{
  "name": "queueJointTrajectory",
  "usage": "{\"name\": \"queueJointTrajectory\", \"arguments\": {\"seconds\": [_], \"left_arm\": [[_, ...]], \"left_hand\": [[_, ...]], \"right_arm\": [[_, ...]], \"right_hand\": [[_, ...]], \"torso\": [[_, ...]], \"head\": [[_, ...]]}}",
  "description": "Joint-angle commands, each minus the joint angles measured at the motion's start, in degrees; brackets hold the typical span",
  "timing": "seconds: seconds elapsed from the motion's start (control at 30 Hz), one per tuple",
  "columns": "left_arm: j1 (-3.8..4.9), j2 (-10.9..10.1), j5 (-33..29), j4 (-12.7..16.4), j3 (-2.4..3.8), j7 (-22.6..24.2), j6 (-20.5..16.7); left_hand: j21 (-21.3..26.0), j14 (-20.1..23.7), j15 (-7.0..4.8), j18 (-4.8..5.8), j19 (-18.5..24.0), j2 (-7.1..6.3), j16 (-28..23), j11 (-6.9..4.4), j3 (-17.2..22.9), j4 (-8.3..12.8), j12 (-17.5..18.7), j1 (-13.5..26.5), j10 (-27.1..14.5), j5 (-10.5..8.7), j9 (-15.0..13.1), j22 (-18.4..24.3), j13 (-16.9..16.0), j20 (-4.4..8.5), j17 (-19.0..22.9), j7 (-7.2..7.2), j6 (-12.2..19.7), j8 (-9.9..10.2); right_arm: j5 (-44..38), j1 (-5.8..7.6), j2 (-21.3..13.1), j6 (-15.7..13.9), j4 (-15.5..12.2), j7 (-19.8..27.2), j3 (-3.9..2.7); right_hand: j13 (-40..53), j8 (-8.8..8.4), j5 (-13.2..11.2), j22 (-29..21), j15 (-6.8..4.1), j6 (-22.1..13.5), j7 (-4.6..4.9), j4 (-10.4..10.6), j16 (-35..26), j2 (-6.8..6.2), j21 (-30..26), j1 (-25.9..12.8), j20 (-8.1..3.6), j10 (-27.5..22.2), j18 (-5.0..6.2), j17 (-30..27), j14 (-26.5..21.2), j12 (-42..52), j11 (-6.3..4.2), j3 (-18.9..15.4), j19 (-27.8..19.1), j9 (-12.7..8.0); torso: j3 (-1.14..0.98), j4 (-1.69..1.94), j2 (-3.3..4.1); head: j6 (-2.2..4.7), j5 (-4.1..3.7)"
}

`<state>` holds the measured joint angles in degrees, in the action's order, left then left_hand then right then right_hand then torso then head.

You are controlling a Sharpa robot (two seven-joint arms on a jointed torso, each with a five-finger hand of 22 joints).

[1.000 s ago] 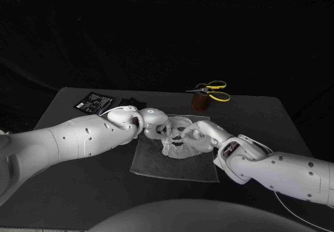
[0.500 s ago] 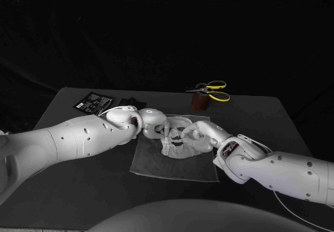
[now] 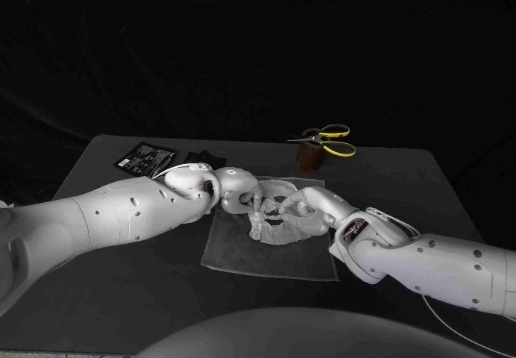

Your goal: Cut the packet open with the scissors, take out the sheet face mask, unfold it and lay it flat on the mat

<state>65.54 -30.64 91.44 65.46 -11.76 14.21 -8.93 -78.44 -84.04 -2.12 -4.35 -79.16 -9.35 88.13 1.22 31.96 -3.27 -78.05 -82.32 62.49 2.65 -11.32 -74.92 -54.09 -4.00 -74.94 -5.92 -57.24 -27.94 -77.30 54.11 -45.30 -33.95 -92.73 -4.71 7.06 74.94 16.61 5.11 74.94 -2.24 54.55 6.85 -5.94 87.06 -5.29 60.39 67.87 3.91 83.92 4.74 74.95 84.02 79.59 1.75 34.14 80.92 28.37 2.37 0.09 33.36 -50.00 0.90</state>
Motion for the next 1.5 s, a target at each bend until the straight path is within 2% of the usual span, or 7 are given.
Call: {"name": "queueJointTrajectory", "arguments": {"seconds": [0.03, 0.5, 1.27, 1.37, 1.43, 1.47, 1.5], "left_arm": [[-0.01, 0.0, -0.4, 0.1, -0.01, 0.0, 0.4], [0.04, -1.7, -2.9, 1.9, 0.03, 1.6, -1.2], [0.34, -6.7, -4.9, 4.0, 0.76, 2.8, -2.4], [0.38, -7.5, -6.7, 4.7, 0.83, 3.9, -4.2], [0.38, -8.1, -9.1, 5.6, 0.86, 5.5, -6.5], [0.37, -8.3, -10.1, 6.0, 0.86, 6.2, -7.5], [0.35, -8.6, -11.3, 6.5, 0.87, 7.0, -8.8]], "left_hand": [[-0.3, -2.2, 0.15, 0.39, -0.6, 0.62, 0.3, -0.15, -0.2, -1.1, -0.4, 1.3, 0.7, 0.13, -0.4, -2.4, -0.3, 0.11, -8.0, 0.26, -0.5, -0.6], [-0.9, -2.7, -0.61, 0.58, -1.2, 4.25, 0.5, -1.01, 0.6, -5.9, -0.2, 3.8, 2.2, 0.17, -1.8, -3.1, -1.0, 0.73, -8.9, 1.30, 1.8, -2.0], [-0.7, -2.6, -0.80, 0.49, -0.9, 3.83, 0.4, -1.24, 1.4, -6.2, -0.3, 3.3, 2.5, 0.16, -2.4, -2.8, -1.5, 0.86, -8.6, 1.48, 1.9, -2.7], [0.6, -1.4, -0.77, 0.10, 0.2, 3.03, -0.2, -1.07, 2.0, -6.1, 1.6, 2.4, -0.7, 0.17, -2.6, -1.6, 2.5, 0.92, -6.4, 1.14, 3.2, -2.7], [2.5, 1.2, -0.11, -0.40, 1.9, 1.38, -1.6, -0.20, 2.7, -5.2, 9.7, 1.1, -13.0, 0.16, -2.7, 0.3, 17.4, 0.60, -2.1, 0.10, 5.5, -2.2], [2.9, 1.7, 0.10, -0.49, 2.2, 0.76, -2.0, 0.07, 2.8, -5.0, 11.2, 0.9, -14.5, 0.13, -2.6, 0.7, 19.2, 0.46, -1.2, -0.19, 6.2, -1.8], [5.6, 4.9, 0.98, -1.22, 4.6, -1.90, -4.0, 1.10, 2.8, -4.0, 14.4, 0.1, -15.8, 0.39, -2.1, 3.5, 21.1, -0.18, 3.8, -1.22, 8.3, -0.4]], "right_arm": [[-0.6, 0.02, 0.1, 1.0, 0.0, -0.3, -0.01], [-0.9, 0.02, 0.3, 1.9, 0.4, -0.6, 0.04], [-1.0, 0.02, 0.3, 2.2, 0.6, -0.9, 0.09], [-1.0, 0.02, 0.3, 2.1, 0.6, -0.8, 0.09], [-1.0, 0.02, 0.3, 2.0, 0.6, -0.8, 0.09], [-1.0, 0.02, 0.3, 2.0, 0.6, -0.8, 0.09], [-1.0, 0.02, 0.3, 2.0, 0.6, -0.8, 0.09]], "right_hand": [[8.8, -0.21, 0.3, 7.8, 0.35, -0.3, 0.17, 0.1, 0.3, -0.04, -0.4, 0.3, 0.06, 1.1, 0.55, 9.8, 4.8, -0.3, 0.39, -0.2, -0.1, -0.1], [8.7, -0.27, 0.3, 7.8, 0.41, -0.3, 0.20, 0.4, 0.3, 0.04, -0.5, 0.0, 0.13, 1.1, 0.58, 9.8, 4.8, -0.3, 0.44, -0.4, -0.2, -0.1], [8.7, -0.31, 0.3, 7.8, 0.43, -0.3, 0.21, 0.5, 0.3, 0.04, -0.5, -0.1, 0.15, 1.1, 0.57, 9.8, 4.8, -0.3, 0.46, -0.5, -0.2, -0.1], [8.7, -0.37, 0.3, 7.8, 0.45, -0.3, 0.21, 0.6, 0.3, 0.03, -0.6, -0.2, 0.18, 1.0, 0.60, 9.8, 4.8, -0.4, 0.46, -0.5, -0.2, -0.2], [8.7, -0.37, 0.3, 7.8, 0.45, -0.3, 0.21, 0.6, 0.3, 0.03, -0.6, -0.2, 0.18, 1.0, 0.60, 9.8, 4.8, -0.4, 0.46, -0.5, -0.2, -0.2], [8.7, -0.37, 0.3, 7.8, 0.45, -0.3, 0.21, 0.6, 0.3, 0.03, -0.6, -0.2, 0.18, 1.0, 0.60, 9.8, 4.8, -0.4, 0.46, -0.5, -0.2, -0.2], [8.7, -0.41, 0.3, 7.8, 0.45, -0.3, 0.21, 0.5, 0.3, 0.00, -0.6, -0.2, 0.19, 1.0, 0.60, 9.8, 4.8, -0.4, 0.45, -0.6, -0.2, -0.2]], "torso": [[0.02, 0.00, -0.02], [0.04, 0.03, -0.03], [0.03, 0.04, -0.05], [0.01, 0.01, -0.05], [0.02, -0.02, -0.03], [0.03, -0.02, -0.02], [0.04, -0.01, -0.01]], "head": [[0.00, 0.02], [0.00, 0.03], [0.00, -0.20], [0.00, -0.14], [0.00, -0.21], [0.00, -0.25], [0.00, -0.29]]}}
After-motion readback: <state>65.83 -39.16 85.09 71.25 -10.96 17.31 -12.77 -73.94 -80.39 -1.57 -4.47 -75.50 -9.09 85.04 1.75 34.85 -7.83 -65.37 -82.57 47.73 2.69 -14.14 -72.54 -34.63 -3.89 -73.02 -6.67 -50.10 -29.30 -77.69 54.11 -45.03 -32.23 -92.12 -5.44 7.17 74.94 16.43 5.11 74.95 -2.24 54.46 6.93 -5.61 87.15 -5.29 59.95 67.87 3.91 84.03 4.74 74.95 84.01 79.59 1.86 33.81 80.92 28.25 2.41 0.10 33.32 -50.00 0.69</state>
